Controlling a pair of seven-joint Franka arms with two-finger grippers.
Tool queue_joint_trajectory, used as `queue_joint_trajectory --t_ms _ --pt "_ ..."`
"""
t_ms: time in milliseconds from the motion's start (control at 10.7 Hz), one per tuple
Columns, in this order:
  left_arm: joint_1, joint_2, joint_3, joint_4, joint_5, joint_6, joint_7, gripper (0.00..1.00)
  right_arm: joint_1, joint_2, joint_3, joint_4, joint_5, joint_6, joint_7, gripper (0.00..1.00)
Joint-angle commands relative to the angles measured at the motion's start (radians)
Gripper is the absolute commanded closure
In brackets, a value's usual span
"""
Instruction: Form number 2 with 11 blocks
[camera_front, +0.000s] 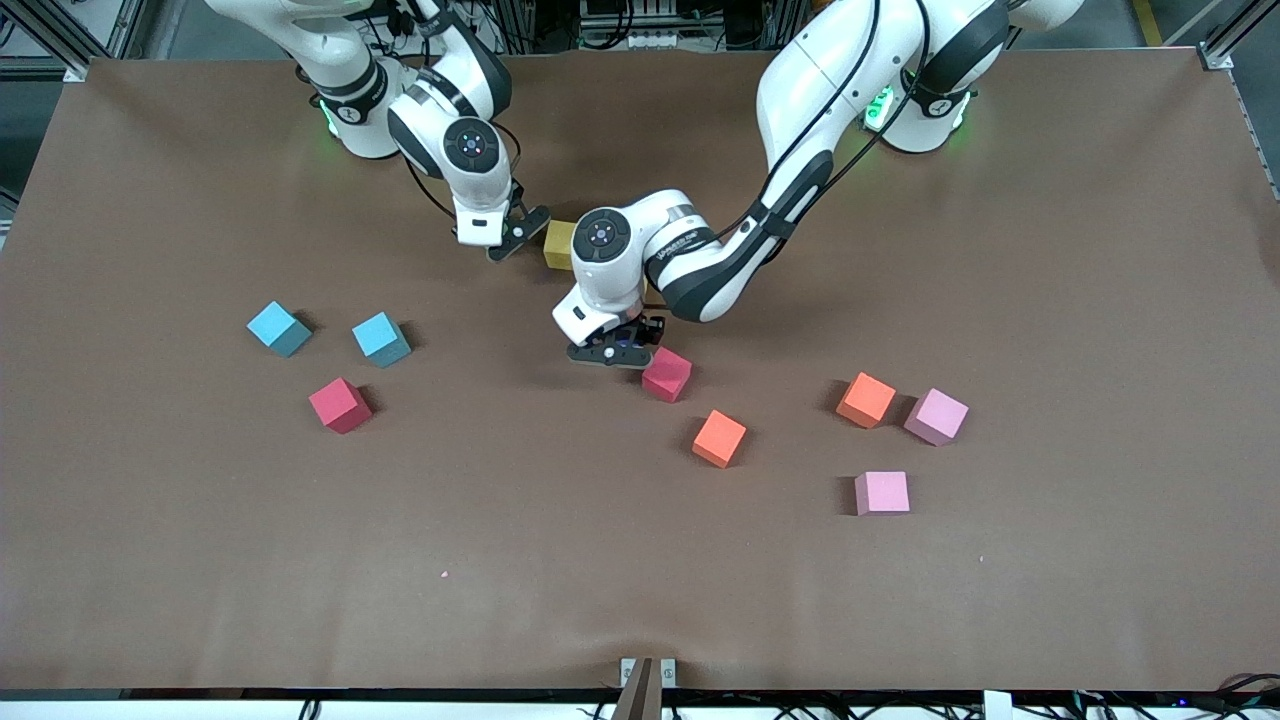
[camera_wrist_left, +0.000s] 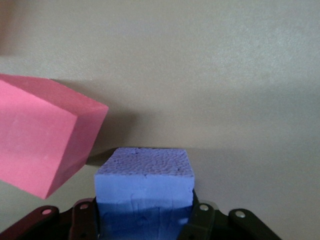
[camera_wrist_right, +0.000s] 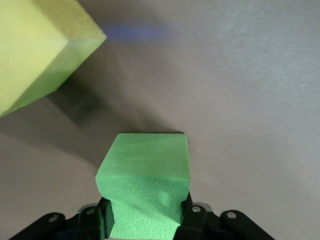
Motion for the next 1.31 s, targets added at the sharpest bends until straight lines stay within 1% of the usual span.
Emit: queue_joint_trajectory --t_ms 0,93,187,280,374,467,654,841,934,1214 --pt "-0.015 0.011 0.005 0.001 -0.005 0.015 0.007 0.9 -0.021 -0.064 0.005 0.041 -0.012 -0.114 -0.065 0.83" --pt "-0.019 0.011 0.004 -0.006 -0.005 0.018 0.005 0.9 -0.042 -0.085 0.004 0.058 -0.012 -0.163 -0.085 0.87" --pt "-0.021 0.009 0.004 -0.025 -0.005 0.027 -0.001 0.89 -0.073 -0.098 0.002 0.073 -0.01 -0.187 -0.139 0.87" --pt "-0.021 0.006 0.004 -0.046 -0.005 0.04 -0.004 0.89 -0.111 -0.116 0.002 0.073 0.001 -0.182 -0.205 0.87" --pt "-0.024 0.003 0.004 -0.055 -0.005 0.044 -0.004 0.89 -0.123 -0.125 -0.007 0.075 0.014 -0.182 -0.23 0.87" --pt "-0.024 -0.002 0.004 -0.063 -0.005 0.046 -0.006 0.89 -0.122 -0.122 -0.036 0.087 0.019 -0.184 -0.24 0.87" --pt "-0.024 -0.018 0.001 -0.088 -0.006 0.046 -0.007 0.87 -0.123 -0.121 -0.044 0.093 0.019 -0.187 -0.248 0.87" --pt "-0.021 -0.022 -0.007 -0.091 -0.006 0.046 -0.016 0.87 -0.123 -0.124 -0.059 0.101 0.03 -0.194 -0.245 0.87" --pt "-0.021 -0.026 -0.007 -0.092 -0.006 0.044 -0.019 0.87 -0.119 -0.13 -0.061 0.125 0.051 -0.249 -0.238 0.87" --pt "-0.001 -0.052 -0.012 -0.12 -0.006 0.044 -0.013 0.87 -0.12 -0.133 -0.064 0.223 0.053 -0.419 -0.239 0.87"
